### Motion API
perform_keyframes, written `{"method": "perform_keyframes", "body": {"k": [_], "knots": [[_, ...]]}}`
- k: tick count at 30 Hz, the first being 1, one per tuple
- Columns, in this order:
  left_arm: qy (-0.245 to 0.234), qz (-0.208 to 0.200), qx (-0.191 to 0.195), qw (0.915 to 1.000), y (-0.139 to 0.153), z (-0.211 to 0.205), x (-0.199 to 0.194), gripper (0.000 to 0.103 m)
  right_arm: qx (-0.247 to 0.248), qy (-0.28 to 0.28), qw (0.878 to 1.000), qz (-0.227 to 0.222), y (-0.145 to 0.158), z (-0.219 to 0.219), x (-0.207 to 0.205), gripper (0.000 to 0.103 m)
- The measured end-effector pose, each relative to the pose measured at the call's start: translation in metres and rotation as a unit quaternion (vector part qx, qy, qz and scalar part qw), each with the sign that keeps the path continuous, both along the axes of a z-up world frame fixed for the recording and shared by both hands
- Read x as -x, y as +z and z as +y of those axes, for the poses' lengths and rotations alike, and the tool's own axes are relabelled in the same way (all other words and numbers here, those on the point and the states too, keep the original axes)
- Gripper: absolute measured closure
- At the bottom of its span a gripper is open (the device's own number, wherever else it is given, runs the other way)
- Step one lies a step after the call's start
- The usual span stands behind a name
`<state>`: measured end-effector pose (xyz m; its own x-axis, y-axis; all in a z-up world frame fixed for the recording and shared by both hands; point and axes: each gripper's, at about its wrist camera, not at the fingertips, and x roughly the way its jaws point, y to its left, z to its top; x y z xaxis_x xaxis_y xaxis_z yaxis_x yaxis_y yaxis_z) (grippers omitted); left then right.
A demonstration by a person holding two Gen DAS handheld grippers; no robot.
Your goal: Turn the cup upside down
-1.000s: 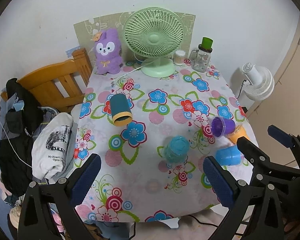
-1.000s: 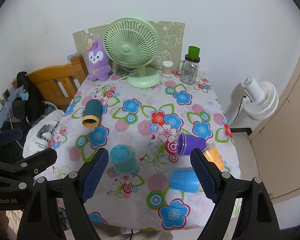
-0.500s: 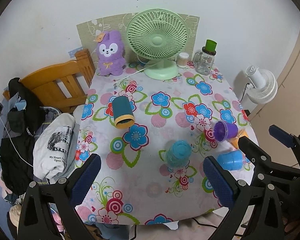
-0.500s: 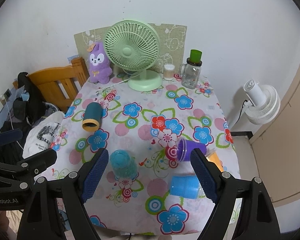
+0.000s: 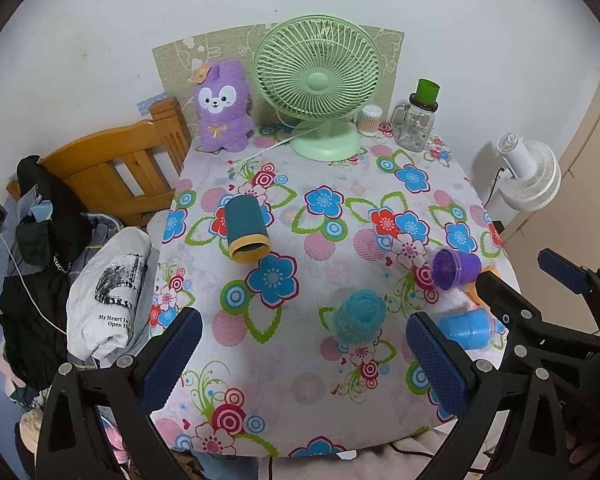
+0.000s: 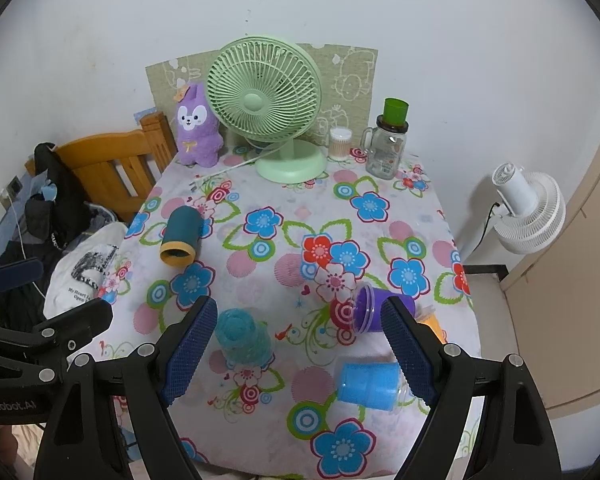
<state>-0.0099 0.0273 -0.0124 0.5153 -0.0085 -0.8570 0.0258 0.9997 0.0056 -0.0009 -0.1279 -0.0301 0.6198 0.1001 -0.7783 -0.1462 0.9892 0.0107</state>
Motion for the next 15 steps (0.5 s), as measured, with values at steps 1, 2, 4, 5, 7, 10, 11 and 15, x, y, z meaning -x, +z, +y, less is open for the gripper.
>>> {"method": "perform_keyframes", "body": {"k": [1, 2, 4, 5, 7, 10, 11, 15], "knots": [[0.0, 0.001, 0.0, 1.0, 0.0, 0.0, -0.001, 0.0, 0.0, 0.0, 1.0, 0.001, -0.001, -0.001, -0.002, 0.017], [-0.001, 0.001, 0.0, 1.0, 0.0, 0.0, -0.002, 0.0, 0.0, -0.001, 1.0, 0.002, -0.002, -0.002, -0.004, 0.017], [-0.001, 0.003, -0.001, 1.0, -0.002, -0.001, -0.005, 0.0, -0.001, -0.002, 1.0, 0.004, -0.004, -0.002, -0.008, 0.017], [-0.002, 0.004, -0.001, 1.0, -0.002, -0.001, -0.006, 0.0, -0.001, -0.002, 1.0, 0.005, -0.004, -0.002, -0.01, 0.017], [-0.003, 0.006, -0.001, 1.0, -0.003, -0.002, -0.009, 0.0, 0.0, -0.003, 1.0, 0.006, -0.005, -0.002, -0.013, 0.017], [-0.004, 0.006, -0.002, 1.0, -0.003, -0.003, -0.013, 0.0, 0.002, -0.003, 1.0, 0.007, -0.006, -0.003, -0.016, 0.017], [-0.003, 0.006, -0.001, 1.0, -0.003, -0.004, -0.013, 0.0, 0.002, -0.003, 1.0, 0.007, -0.006, -0.004, -0.015, 0.017], [-0.003, 0.008, -0.002, 1.0, -0.003, -0.005, -0.015, 0.0, 0.003, -0.002, 1.0, 0.008, -0.008, -0.005, -0.018, 0.017]]}}
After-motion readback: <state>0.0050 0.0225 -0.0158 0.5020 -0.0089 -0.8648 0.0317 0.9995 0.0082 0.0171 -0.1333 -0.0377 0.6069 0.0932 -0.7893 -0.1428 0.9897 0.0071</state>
